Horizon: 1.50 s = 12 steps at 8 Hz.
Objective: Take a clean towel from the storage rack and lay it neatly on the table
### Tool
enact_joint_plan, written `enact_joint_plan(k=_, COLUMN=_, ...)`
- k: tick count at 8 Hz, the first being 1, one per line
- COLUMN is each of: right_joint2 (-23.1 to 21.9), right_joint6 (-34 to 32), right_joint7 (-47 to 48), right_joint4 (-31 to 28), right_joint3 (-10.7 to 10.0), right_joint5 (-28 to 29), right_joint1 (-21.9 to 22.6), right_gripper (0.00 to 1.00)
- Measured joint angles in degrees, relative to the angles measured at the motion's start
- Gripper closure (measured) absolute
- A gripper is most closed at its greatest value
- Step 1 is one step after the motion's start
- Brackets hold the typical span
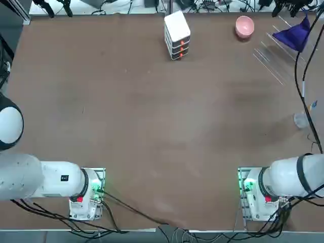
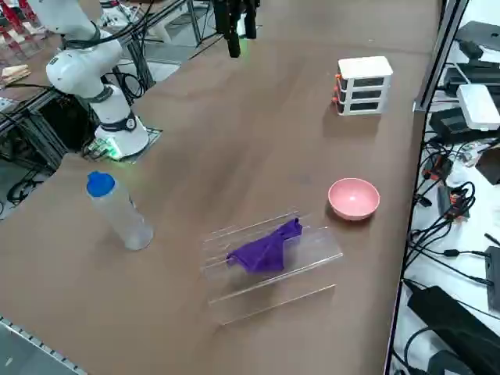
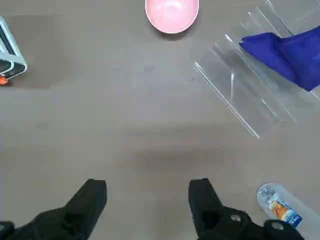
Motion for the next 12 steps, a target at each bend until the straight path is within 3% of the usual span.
enact_joint_plan(k=4, right_joint2=0.06, right_joint6=-0.89, right_joint7=-0.01, right_joint4=-0.11, right_joint3=0.0, right_joint5=0.0, right_joint1=0.0, right_gripper=0.0)
enact_joint_plan(k=7, right_joint2=2.39, right_joint6=-6.26, right_joint7=-0.96, right_joint4=-0.75, right_joint3=-0.4, right_joint5=-2.89, right_joint1=-0.57, right_gripper=0.0)
enact_joint_plan(k=10, right_joint2=10.15, right_joint6=4.39, right_joint7=-16.87, right_joint4=-0.64, right_joint3=-0.96, right_joint5=-10.53, right_joint1=-5.88, right_gripper=0.0)
enact_joint_plan(k=12, right_joint2=18.05, right_joint6=12.44, right_joint7=-30.19, right_joint4=4.29, right_joint3=-1.26, right_joint5=-11.25, right_joint1=-12.6, right_gripper=0.0)
